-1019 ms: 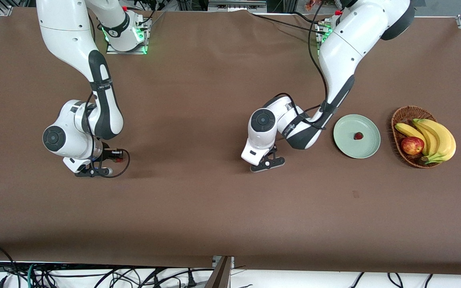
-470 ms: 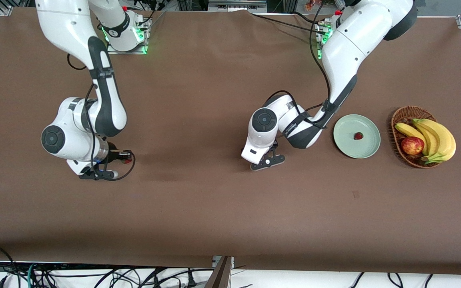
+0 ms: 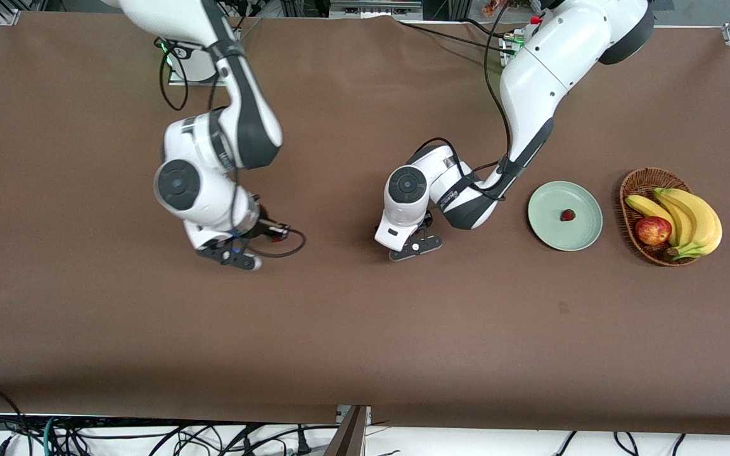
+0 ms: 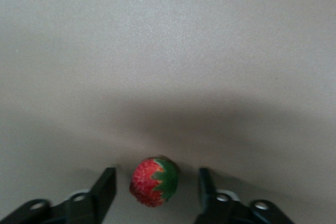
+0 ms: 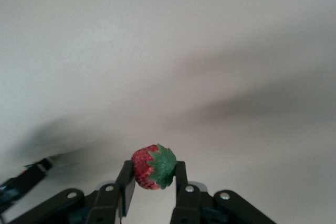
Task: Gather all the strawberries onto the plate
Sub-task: 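Carry the strawberry to the plate while the right gripper carries the third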
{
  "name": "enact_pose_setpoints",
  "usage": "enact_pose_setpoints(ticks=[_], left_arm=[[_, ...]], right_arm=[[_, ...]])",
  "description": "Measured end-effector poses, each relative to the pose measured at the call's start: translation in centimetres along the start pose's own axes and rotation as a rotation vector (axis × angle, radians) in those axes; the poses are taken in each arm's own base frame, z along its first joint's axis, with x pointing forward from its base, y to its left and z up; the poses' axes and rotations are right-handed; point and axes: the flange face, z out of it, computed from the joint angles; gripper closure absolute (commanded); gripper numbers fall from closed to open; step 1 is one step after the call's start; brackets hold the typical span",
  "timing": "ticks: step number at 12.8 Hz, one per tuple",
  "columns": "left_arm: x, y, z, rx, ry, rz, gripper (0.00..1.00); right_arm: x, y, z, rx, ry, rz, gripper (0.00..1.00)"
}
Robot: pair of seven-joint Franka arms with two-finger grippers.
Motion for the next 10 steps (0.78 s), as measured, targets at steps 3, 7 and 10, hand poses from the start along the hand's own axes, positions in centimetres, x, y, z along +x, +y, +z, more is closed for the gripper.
enact_pose_setpoints(ticks=[3, 7, 10], left_arm=[[0.7, -0.5, 0.0, 0.003, -0.001, -0.012, 0.92], [6.4, -5.7, -1.4, 0.038, -0.056, -0.020, 0.92], [13.2, -14.1, -4.1, 0.035, -0.149, 0.015, 0.91]], right_arm=[[-5.0, -3.9, 1.0, -0.030, 0.040, 0.127, 0.84], [-4.8, -3.7, 0.9, -0.064, 0.086, 0.151, 0.84], [-6.2, -4.6, 1.3, -0.072, 0.095, 0.160, 0.84]])
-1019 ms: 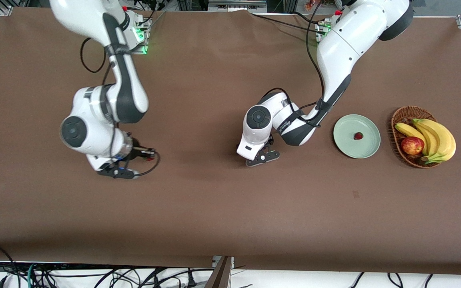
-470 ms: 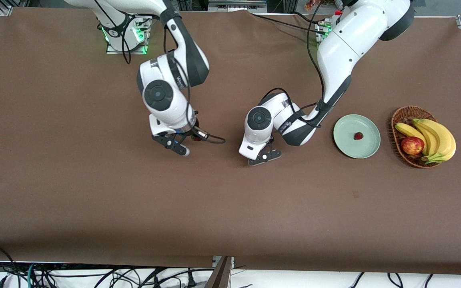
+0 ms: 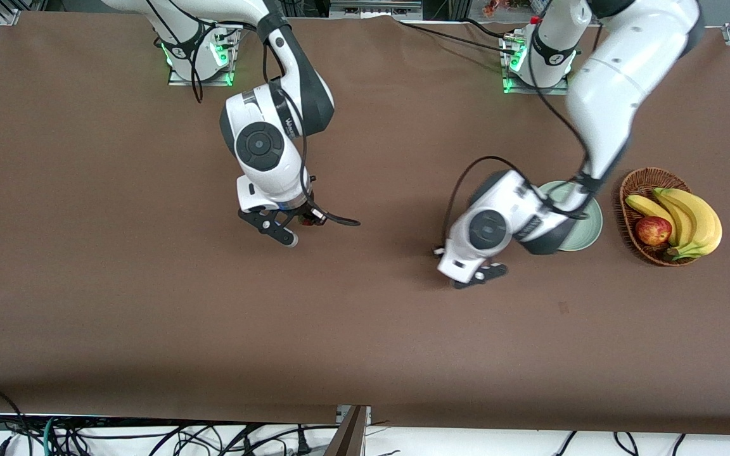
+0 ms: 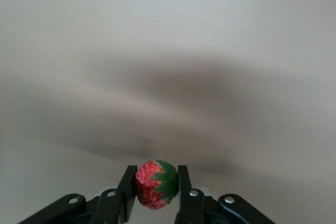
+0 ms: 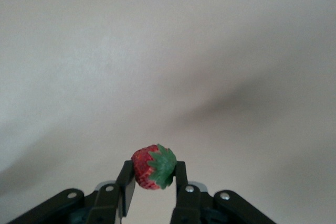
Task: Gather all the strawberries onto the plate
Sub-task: 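Carry the strawberry to the plate while the right gripper carries the third, then release the strawberry onto the plate while the right gripper sets the third down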
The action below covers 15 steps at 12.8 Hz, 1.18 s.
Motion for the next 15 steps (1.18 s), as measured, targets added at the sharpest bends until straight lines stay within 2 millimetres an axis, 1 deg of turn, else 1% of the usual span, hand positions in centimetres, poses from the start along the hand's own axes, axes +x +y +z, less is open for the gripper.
enact_pose_setpoints(ticks=[1, 2, 3, 4, 5, 7, 8, 9, 10, 11, 12, 13, 14, 15], left_arm=[[1.9, -3.3, -0.6, -0.003, -0.017, 0.016, 0.91], [3.1, -6.4, -0.7, 0.000, -0.028, 0.035, 0.90], [3.8, -9.3, -0.5, 0.008, -0.041, 0.057, 0.88], [4.2, -12.1, -0.2, 0.020, -0.056, 0.080, 0.88], [4.2, -14.8, 0.2, 0.034, -0.072, 0.100, 0.88], [3.6, -19.8, 1.1, 0.063, -0.109, 0.137, 0.86], [3.0, -21.9, 1.5, 0.078, -0.126, 0.153, 0.84], [2.3, -23.3, 1.9, 0.092, -0.141, 0.167, 0.81], [1.7, -24.1, 2.4, 0.101, -0.155, 0.180, 0.78], [1.2, -24.5, 2.9, 0.108, -0.168, 0.193, 0.76], [0.7, -24.5, 3.4, 0.113, -0.180, 0.203, 0.72], [0.4, -24.4, 3.8, 0.115, -0.188, 0.209, 0.48], [0.1, -24.4, 4.0, 0.117, -0.193, 0.217, 0.00], [0.1, -24.3, 4.1, 0.116, -0.195, 0.231, 0.00]], right_arm=[[-1.4, -0.6, 0.2, -0.006, 0.004, 0.001, 0.84], [-2.8, -1.1, 0.4, -0.013, 0.011, 0.000, 0.84], [-4.0, -1.6, 0.6, -0.018, 0.017, 0.000, 0.84], [-4.9, -1.9, 0.7, -0.019, 0.019, 0.005, 0.84], [-5.3, -2.0, 0.7, -0.019, 0.020, 0.011, 0.84], [-5.3, -2.1, 0.9, -0.023, 0.022, 0.031, 0.84], [-5.4, -2.2, 1.4, -0.026, 0.025, 0.037, 0.84], [-5.6, -2.4, 2.0, -0.028, 0.031, 0.038, 0.84], [-6.1, -2.7, 2.8, -0.030, 0.039, 0.036, 0.84], [-6.6, -3.0, 3.6, -0.031, 0.048, 0.036, 0.84], [-6.9, -3.3, 4.5, -0.036, 0.055, 0.034, 0.84], [-7.1, -3.4, 5.1, -0.041, 0.058, 0.030, 0.84], [-7.3, -3.5, 5.4, -0.044, 0.060, 0.028, 0.84], [-7.4, -3.6, 5.5, -0.043, 0.062, 0.026, 0.84]])
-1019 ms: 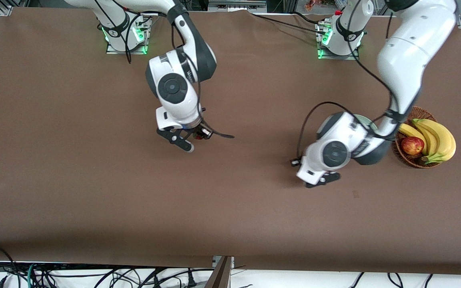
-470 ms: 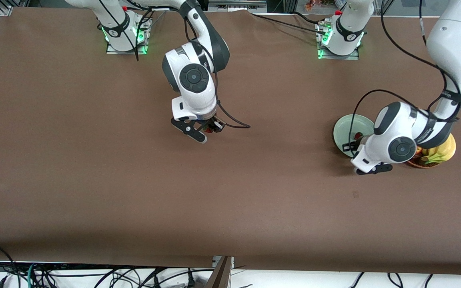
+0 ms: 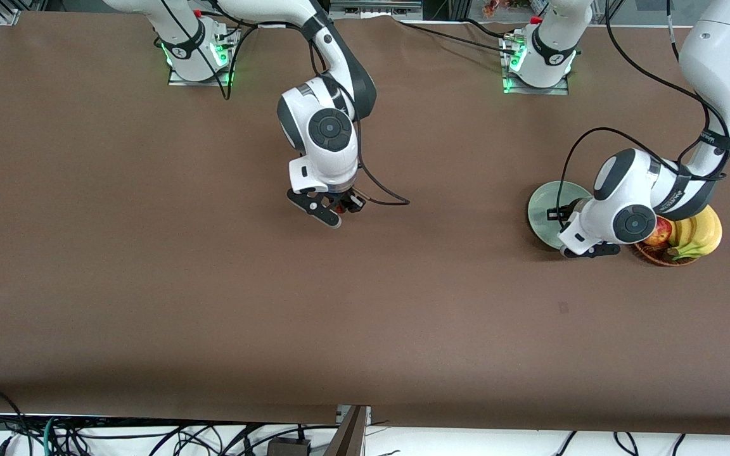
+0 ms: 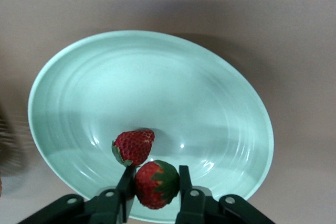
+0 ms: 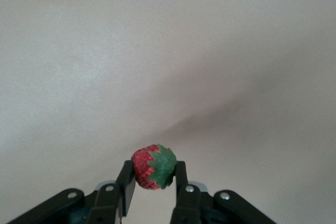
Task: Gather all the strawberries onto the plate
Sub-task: 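Release the strawberry onto the plate while the right gripper sets the third down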
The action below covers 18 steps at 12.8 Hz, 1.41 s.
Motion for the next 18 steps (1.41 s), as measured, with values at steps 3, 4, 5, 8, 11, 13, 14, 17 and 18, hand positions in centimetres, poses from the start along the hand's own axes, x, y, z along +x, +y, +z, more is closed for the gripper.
enact_pose_setpoints(ticks=[3, 4, 5, 8, 11, 13, 14, 17, 18], left_arm=[[0.0, -0.1, -0.2, 0.001, 0.002, 0.043, 0.00], [0.0, -0.2, -0.4, 0.003, 0.003, 0.045, 0.00], [0.0, -0.3, -0.7, 0.008, 0.002, 0.046, 0.00], [0.0, 0.1, -3.5, 0.015, 0.045, 0.053, 0.00], [-0.5, 1.6, -9.3, 0.019, 0.149, 0.089, 0.00], [-1.2, 2.8, -12.2, 0.010, 0.202, 0.116, 0.00], [-1.6, 3.4, -13.3, 0.006, 0.224, 0.128, 0.00], [-1.9, 4.2, -14.3, 0.000, 0.247, 0.142, 0.00], [-1.8, 4.2, -14.2, -0.001, 0.246, 0.142, 0.00]], right_arm=[[0.0, -0.1, -0.2, 0.006, 0.002, 0.000, 0.84], [0.0, -0.3, -0.3, 0.015, 0.007, 0.004, 0.84], [0.0, -0.5, -0.3, 0.024, 0.012, 0.011, 0.84], [-0.8, -1.8, 0.4, 0.036, 0.028, 0.022, 0.84], [-3.4, -4.5, 2.5, 0.065, 0.048, 0.050, 0.84], [-5.5, -6.3, 4.0, 0.086, 0.053, 0.082, 0.84], [-6.4, -7.1, 4.6, 0.109, 0.056, 0.106, 0.84], [-9.6, -9.5, 5.9, 0.196, 0.045, 0.183, 0.83], [-10.4, -10.0, 6.1, 0.215, 0.039, 0.203, 0.82]])
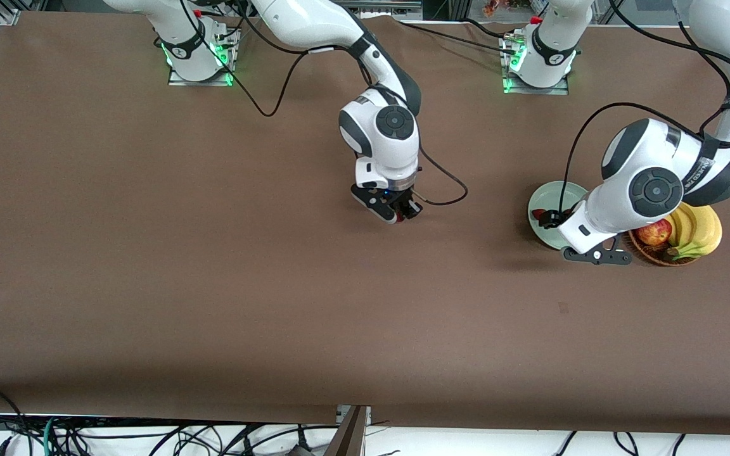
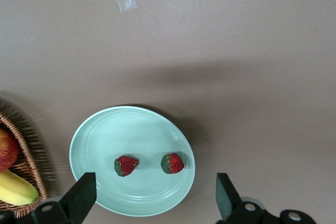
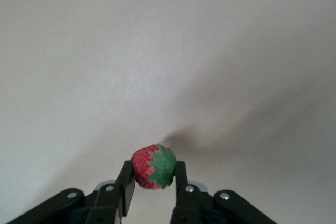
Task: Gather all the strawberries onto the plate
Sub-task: 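Release the strawberry onto the plate while the right gripper sets the third down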
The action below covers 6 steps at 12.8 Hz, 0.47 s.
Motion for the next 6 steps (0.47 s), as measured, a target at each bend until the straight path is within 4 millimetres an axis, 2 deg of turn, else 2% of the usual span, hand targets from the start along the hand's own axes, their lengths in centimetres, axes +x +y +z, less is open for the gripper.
enact_pose_setpoints(ticks=[4, 5, 6], left_arm=[[0.0, -0.1, 0.1, -0.002, 0.000, -0.001, 0.00], [0.0, -0.2, 0.1, -0.002, 0.000, -0.002, 0.00], [0.1, -0.2, 0.1, -0.003, 0.001, -0.003, 0.00]], right_arm=[[-2.2, 0.1, 1.4, 0.019, -0.018, 0.038, 0.76], [-2.4, 0.1, 1.6, 0.028, -0.018, 0.045, 0.53], [-2.7, 0.0, 1.7, 0.043, -0.018, 0.057, 0.25]])
